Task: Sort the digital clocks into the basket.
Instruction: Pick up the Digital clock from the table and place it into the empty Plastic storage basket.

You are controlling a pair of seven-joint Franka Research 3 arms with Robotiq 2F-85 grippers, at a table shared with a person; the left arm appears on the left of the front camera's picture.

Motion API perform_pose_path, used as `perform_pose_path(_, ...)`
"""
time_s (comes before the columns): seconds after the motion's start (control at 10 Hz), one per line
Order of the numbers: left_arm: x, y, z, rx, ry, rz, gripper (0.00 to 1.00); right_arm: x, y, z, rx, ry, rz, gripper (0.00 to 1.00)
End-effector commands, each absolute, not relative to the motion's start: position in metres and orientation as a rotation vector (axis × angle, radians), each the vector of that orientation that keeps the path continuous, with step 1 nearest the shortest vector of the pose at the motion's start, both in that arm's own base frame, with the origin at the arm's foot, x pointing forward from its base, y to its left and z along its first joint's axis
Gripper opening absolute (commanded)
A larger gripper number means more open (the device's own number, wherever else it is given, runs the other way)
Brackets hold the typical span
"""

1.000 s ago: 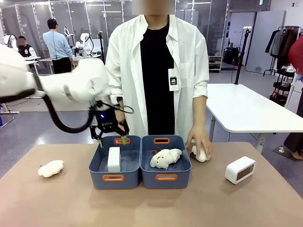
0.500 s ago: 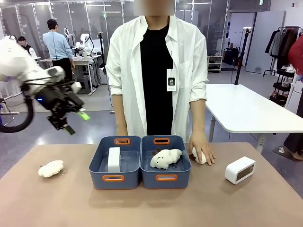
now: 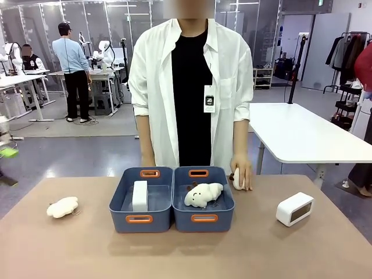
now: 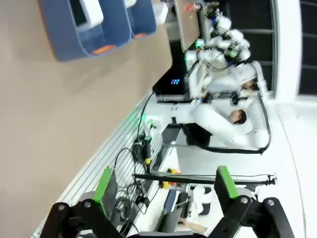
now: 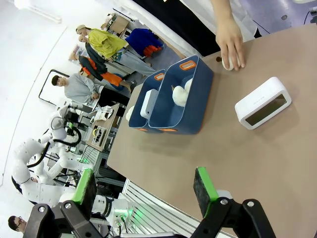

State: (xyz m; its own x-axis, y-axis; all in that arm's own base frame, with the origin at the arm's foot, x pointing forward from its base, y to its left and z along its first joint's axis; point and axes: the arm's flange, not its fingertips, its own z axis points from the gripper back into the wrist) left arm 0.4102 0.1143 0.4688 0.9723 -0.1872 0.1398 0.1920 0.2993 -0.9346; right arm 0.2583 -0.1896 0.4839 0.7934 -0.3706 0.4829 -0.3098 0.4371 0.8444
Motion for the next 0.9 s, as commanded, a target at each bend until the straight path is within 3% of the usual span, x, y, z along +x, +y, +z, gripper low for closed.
perform_pose_path(0.0,0.389,0.157,0.432,-1.376,-0.165,-0.234,1.0,0.258,-0.19,0.485,1.146,-0.699,-0.031,1.0)
perform_pose_path(0.2,0.364,0.189,0.408,-1.443,-0.261,-0.132,1.0,0.258,-0.19,0.485,1.146,-0.699,-0.031,1.0)
perform_pose_path(0.5,0.374,0.207,0.395,-1.482,-0.351,-0.002,1.0,0.258,-0.19,0.485,1.146,-0.699,-0.031,1.0)
perform_pose_path(0.6,0.357,0.206,0.392,-1.432,-0.275,-0.052,1.0,0.258,-0.19,0.485,1.146,-0.699,-0.031,1.0)
perform_pose_path(0.8,0.357,0.206,0.392,-1.432,-0.275,-0.052,1.0,0.258,-0.19,0.485,1.146,-0.699,-0.031,1.0)
